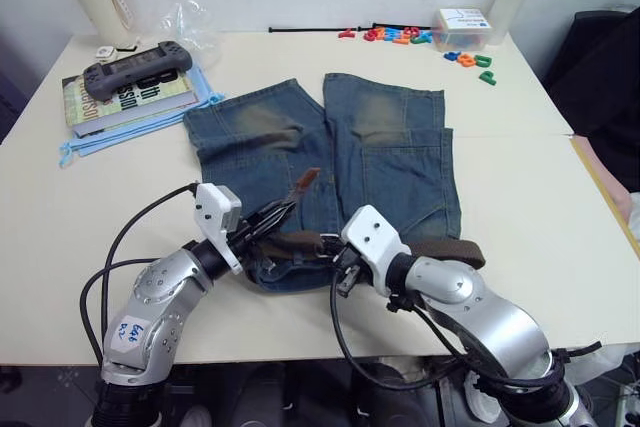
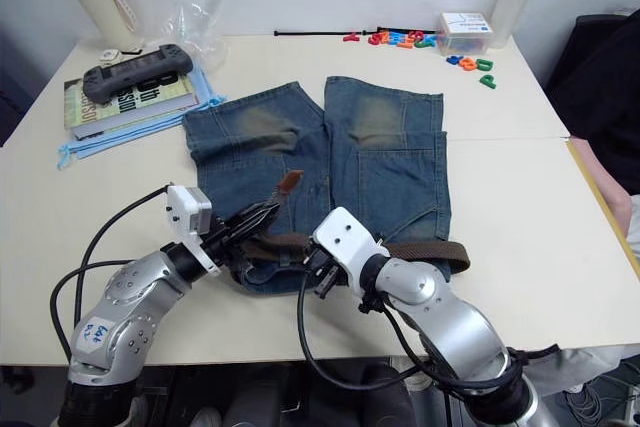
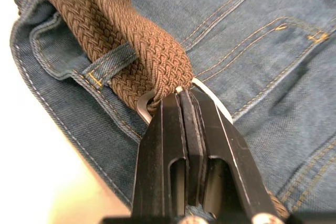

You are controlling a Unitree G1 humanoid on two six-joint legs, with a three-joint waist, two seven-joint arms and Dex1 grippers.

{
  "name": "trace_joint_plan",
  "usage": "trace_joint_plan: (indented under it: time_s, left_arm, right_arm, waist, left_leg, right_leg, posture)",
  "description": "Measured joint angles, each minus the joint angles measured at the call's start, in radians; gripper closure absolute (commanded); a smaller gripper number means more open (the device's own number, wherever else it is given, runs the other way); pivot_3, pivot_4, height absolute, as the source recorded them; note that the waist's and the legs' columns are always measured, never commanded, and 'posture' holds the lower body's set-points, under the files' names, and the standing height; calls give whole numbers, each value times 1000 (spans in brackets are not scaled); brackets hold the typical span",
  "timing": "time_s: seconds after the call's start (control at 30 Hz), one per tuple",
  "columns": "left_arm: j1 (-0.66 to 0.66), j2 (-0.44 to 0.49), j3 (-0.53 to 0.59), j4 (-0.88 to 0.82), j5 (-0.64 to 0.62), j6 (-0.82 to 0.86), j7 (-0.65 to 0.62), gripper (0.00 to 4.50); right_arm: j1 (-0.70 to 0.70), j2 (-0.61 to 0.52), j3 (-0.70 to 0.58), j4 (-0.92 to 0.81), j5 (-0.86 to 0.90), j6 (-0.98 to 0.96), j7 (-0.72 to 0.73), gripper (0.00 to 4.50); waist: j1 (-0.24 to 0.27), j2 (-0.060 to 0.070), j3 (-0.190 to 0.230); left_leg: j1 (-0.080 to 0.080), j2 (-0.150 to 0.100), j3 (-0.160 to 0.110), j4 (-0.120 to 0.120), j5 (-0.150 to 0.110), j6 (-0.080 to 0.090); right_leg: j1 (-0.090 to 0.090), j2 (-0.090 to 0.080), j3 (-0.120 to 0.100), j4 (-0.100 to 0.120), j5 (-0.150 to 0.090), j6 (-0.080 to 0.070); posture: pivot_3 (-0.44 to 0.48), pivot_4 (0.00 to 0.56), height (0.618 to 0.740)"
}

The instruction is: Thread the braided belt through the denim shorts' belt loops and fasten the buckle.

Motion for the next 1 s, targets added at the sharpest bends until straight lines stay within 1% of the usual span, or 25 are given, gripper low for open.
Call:
trace_joint_plan:
  time_s: [0.43,0.6,0.8,1.0]
  left_arm:
    - [0,0,-2,0,0,0,1,4500]
    - [-6,0,-11,0,1,0,0,4500]
    - [-56,7,-56,-1,15,-4,-25,4500]
    - [-143,7,-86,5,8,58,-30,4500]
  right_arm:
    - [-5,-2,45,42,-20,-19,-18,4474]
    - [-24,7,46,57,-20,8,-22,4474]
    - [-86,16,71,59,-18,113,-23,4474]
    - [-128,7,107,52,-19,168,-24,4474]
  waist:
    - [-1,0,0]
    - [0,0,0]
    - [-1,-2,-2]
    - [-1,-4,-3]
  left_leg:
    - [0,0,0,0,0,0]
    - [1,0,0,0,0,0]
    - [2,0,0,0,0,0]
    - [2,0,0,0,1,0]
  right_leg:
    - [0,0,0,1,0,0]
    - [0,0,0,2,0,0]
    - [1,0,0,2,0,0]
    - [1,0,0,2,0,0]
  posture:
    - [0,150,706]
    - [0,150,706]
    - [0,150,706]
    - [0,150,706]
